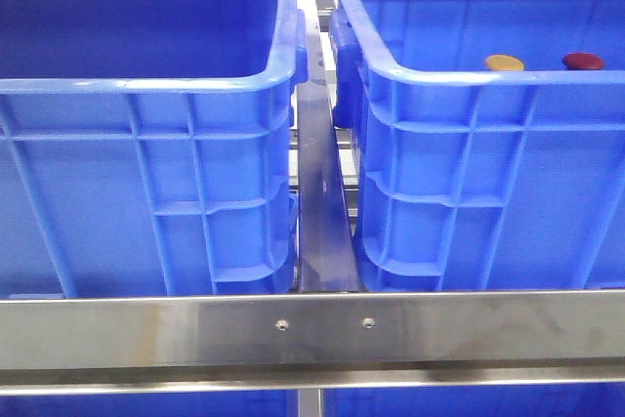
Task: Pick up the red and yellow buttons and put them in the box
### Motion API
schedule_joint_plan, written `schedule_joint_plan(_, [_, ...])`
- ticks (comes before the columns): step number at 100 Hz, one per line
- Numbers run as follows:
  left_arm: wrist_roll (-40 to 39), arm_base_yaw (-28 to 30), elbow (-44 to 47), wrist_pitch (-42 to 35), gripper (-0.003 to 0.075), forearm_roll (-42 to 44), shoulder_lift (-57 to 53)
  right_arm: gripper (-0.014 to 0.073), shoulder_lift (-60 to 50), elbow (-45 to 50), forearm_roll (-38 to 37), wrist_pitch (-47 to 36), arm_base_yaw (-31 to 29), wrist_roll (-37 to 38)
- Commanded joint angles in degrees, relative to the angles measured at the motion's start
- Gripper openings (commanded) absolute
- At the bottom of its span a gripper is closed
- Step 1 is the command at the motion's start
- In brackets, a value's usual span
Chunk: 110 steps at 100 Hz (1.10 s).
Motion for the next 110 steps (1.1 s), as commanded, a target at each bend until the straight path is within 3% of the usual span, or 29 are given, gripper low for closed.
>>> schedule_joint_plan(1, [-0.07,-0.44,-1.8,-1.37,0.0445,-2.87,-2.25,0.002,-6.27,1.92,6.02,1.94,-0.48,-0.16])
schedule_joint_plan(12, [-0.07,-0.44,-1.8,-1.37,0.0253,-2.87,-2.25,-0.0037,-12.05,5.23,6.02,1.88,-0.48,-0.16])
schedule_joint_plan(27, [-0.07,-0.44,-1.8,-1.37,-0.0023,-2.87,-2.25,-0.0041,-18.99,8.91,6.02,1.93,-0.48,-0.16])
schedule_joint_plan(62, [-3.13,-0.44,-1.31,-2.21,-0.002,0.28,-4.17,-0.0041,-31.75,16.86,6.02,2.27,-0.48,-0.12])
schedule_joint_plan(87, [-10.8,-0.44,4.15,-12.4,-0.002,10.37,-11.81,-0.0041,-39.98,20.55,6.02,4.01,-0.48,-0.12])
schedule_joint_plan(110, [-17.12,-0.44,14.52,-22.66,-0.002,18.88,-21.32,-0.0041,-44.6,22.62,6.02,10.81,-0.48,-0.12])
